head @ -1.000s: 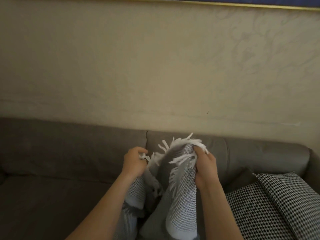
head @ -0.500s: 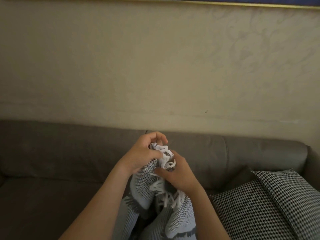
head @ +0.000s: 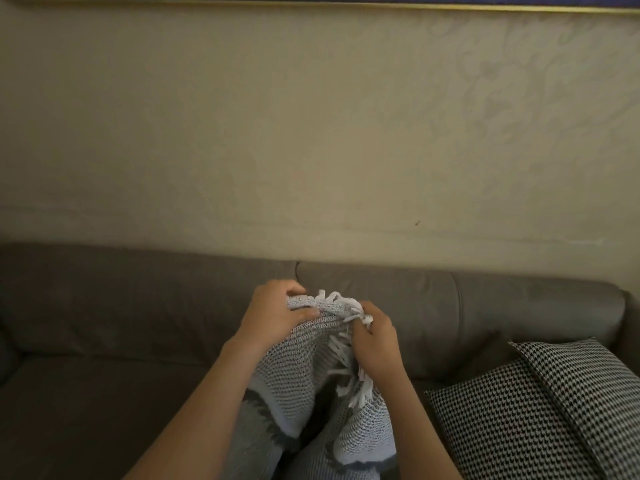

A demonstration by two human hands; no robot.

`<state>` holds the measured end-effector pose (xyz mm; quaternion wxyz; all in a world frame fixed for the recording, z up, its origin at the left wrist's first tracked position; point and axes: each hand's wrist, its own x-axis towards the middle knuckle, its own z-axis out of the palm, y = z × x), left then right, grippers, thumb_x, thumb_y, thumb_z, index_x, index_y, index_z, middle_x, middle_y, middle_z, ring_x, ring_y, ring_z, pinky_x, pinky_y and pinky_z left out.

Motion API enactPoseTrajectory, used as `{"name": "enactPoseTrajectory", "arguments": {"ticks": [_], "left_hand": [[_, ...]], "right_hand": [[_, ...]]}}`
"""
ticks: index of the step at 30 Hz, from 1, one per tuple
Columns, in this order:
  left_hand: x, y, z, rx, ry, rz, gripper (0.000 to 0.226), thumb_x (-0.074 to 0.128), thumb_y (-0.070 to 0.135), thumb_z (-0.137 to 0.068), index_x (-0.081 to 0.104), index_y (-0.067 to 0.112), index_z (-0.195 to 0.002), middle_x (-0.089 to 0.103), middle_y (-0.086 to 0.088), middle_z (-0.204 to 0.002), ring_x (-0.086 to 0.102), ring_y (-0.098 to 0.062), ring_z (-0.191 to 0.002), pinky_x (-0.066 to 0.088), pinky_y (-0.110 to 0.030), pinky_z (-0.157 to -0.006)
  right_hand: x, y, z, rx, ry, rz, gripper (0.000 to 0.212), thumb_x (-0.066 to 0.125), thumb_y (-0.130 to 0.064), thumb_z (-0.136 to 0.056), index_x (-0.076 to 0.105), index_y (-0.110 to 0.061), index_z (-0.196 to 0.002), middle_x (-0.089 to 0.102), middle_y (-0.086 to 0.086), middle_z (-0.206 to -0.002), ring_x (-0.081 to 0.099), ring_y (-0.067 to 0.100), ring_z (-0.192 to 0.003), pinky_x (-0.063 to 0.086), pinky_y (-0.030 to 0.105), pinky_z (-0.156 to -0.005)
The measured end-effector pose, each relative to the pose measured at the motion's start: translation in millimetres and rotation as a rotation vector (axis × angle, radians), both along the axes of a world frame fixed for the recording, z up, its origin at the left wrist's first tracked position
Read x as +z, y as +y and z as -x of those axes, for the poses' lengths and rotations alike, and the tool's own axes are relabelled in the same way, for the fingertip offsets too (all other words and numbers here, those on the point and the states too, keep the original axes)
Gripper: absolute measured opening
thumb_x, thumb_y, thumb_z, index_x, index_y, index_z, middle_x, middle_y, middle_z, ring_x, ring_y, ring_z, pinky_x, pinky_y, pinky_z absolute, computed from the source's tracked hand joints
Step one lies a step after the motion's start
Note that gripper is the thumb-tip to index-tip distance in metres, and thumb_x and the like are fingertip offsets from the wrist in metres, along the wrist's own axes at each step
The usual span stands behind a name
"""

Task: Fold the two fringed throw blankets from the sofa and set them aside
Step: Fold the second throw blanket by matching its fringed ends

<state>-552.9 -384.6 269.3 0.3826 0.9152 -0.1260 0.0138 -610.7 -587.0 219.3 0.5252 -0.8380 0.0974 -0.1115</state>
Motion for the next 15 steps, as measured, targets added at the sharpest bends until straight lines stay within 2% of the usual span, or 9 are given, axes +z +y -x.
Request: {"name": "enactPoseTrajectory", "arguments": {"ticks": [1,2,4,6,8,10,12,14,15], "left_hand": [[-1,0,1,0.034,-0.008,-0.081,0.033,0.092,0.052,-0.075,0.078,0.024,-0.085,0.072,0.015,-0.079,0.067,-0.003,-0.075,0.055,-0.033,-0.067],[-1,-1,1,0.057,-0.014,-0.152,0.042,0.089,0.058,-0.076,0.071,0.021,-0.069,0.067,0.011,-0.065,0.064,-0.007,-0.061,0.05,-0.034,-0.055],[-3,1,2,0.098,0.023,-0.22,0.059,0.082,0.063,-0.081,0.055,0.019,-0.053,0.054,0.007,-0.051,0.051,-0.012,-0.046,0.035,-0.029,-0.046],[-3,5,2,0.147,0.069,-0.248,0.059,0.073,0.062,-0.09,0.049,0.021,-0.054,0.048,0.006,-0.051,0.044,-0.011,-0.045,0.029,-0.027,-0.048],[-7,10,0,0.169,0.061,-0.24,0.054,0.063,0.059,-0.098,0.048,0.022,-0.062,0.05,0.006,-0.059,0.048,-0.013,-0.054,0.032,-0.03,-0.055],[-11,9,-4,0.171,0.077,-0.072,0.045,0.056,0.046,-0.106,0.048,0.019,-0.072,0.055,0.004,-0.069,0.054,-0.017,-0.066,0.037,-0.034,-0.061],[-11,4,-5,0.205,0.092,0.135,0.039,0.049,0.035,-0.11,0.047,0.013,-0.078,0.055,0.0,-0.077,0.052,-0.018,-0.071,0.037,-0.037,-0.063],[-10,-1,-4,0.216,0.048,0.235,0.036,0.046,0.032,-0.112,0.046,0.013,-0.081,0.053,0.0,-0.078,0.049,-0.017,-0.071,0.038,-0.038,-0.065],[-9,-3,-3,0.206,0.021,0.256,0.036,0.045,0.032,-0.112,0.044,0.015,-0.08,0.051,0.002,-0.076,0.047,-0.014,-0.069,0.037,-0.038,-0.064]], "right_hand": [[1,1,0,-0.01,-0.016,-0.032,0.025,0.053,-0.009,-0.101,0.074,-0.024,-0.101,0.075,-0.007,-0.088,0.069,0.004,-0.081,0.057,0.029,-0.075],[2,1,0,-0.022,-0.035,-0.064,0.022,0.055,-0.012,-0.102,0.074,-0.021,-0.098,0.075,-0.004,-0.085,0.069,0.006,-0.078,0.056,0.032,-0.073],[6,1,0,-0.075,-0.069,-0.15,0.022,0.056,-0.016,-0.102,0.075,-0.016,-0.089,0.073,0.005,-0.08,0.067,0.015,-0.072,0.056,0.037,-0.067],[10,-2,1,-0.161,-0.092,-0.303,0.026,0.055,-0.017,-0.101,0.078,-0.014,-0.09,0.074,0.006,-0.079,0.067,0.017,-0.072,0.056,0.036,-0.064],[12,-7,0,-0.227,-0.063,-0.475,0.028,0.052,-0.019,-0.101,0.076,-0.005,-0.093,0.069,0.007,-0.079,0.062,0.02,-0.073,0.054,0.037,-0.065],[12,-14,-3,-0.196,0.013,-0.54,0.031,0.052,-0.023,-0.1,0.071,0.001,-0.095,0.065,0.009,-0.08,0.062,0.023,-0.076,0.053,0.041,-0.069],[10,-17,-5,-0.098,0.085,-0.516,0.036,0.054,-0.027,-0.1,0.065,0.008,-0.096,0.064,0.01,-0.079,0.063,0.023,-0.075,0.053,0.041,-0.069],[7,-17,-8,-0.047,0.099,-0.397,0.043,0.056,-0.031,-0.1,0.056,0.011,-0.091,0.059,0.009,-0.074,0.057,0.02,-0.07,0.047,0.039,-0.066],[6,-16,-9,-0.044,0.09,-0.304,0.041,0.057,-0.03,-0.1,0.054,0.008,-0.085,0.056,0.006,-0.07,0.053,0.017,-0.066,0.043,0.037,-0.064]]}}
